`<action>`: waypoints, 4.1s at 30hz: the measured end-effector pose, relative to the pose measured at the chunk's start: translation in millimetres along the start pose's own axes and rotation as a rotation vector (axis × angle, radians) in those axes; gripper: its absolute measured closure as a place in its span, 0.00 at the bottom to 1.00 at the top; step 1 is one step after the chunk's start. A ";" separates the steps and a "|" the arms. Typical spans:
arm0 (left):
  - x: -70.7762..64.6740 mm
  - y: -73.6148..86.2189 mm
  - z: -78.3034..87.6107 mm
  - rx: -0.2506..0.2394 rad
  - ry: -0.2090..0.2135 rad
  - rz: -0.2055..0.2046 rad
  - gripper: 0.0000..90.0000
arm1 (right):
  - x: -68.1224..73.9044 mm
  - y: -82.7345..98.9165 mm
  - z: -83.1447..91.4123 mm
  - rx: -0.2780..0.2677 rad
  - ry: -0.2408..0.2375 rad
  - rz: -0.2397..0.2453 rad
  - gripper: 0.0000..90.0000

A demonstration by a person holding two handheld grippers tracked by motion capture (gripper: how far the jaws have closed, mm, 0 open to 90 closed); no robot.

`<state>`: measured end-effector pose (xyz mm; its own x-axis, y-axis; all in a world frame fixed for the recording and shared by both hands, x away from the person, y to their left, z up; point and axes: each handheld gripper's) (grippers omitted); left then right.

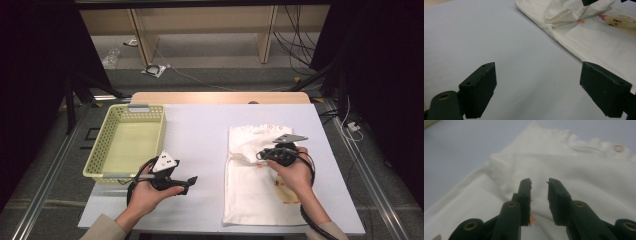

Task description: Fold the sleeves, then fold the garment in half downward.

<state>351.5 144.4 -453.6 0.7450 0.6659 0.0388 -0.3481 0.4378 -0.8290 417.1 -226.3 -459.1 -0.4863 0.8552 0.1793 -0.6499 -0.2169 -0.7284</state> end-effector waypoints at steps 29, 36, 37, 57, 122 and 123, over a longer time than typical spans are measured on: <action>-0.3 1.3 0.1 0.002 0.003 0.001 0.16 | 49.8 -1.0 -36.4 0.072 -0.089 0.084 0.87; -0.5 2.2 -0.2 -0.003 -0.001 0.005 0.16 | 38.5 2.1 -16.0 0.014 -0.056 0.090 0.69; -0.6 2.1 -0.3 -0.004 -0.001 0.005 0.17 | 36.3 3.2 -12.5 0.004 -0.056 0.088 0.66; -0.9 4.4 -1.7 -0.010 -0.009 0.007 0.17 | 2.7 35.4 42.5 -0.133 0.010 0.078 0.44; -43.9 -42.3 -124.7 0.174 0.092 -0.019 0.59 | -75.6 71.7 76.9 0.030 0.271 -0.254 0.73; -44.4 -42.9 -124.9 0.174 0.096 -0.016 0.60 | -75.1 72.0 76.6 0.036 0.268 -0.265 0.74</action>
<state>404.5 20.6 -489.5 0.7992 0.6010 -0.0095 -0.4229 0.5511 -0.7193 362.1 -342.2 -474.4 -0.1314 0.9756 0.1758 -0.7551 0.0163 -0.6554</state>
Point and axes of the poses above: each handheld gripper's, and its own axes: z roughly backward along the jaws, y roughly out of its underside, x roughly to its left, and after that the axes turned 8 degrees about -z, right-handed
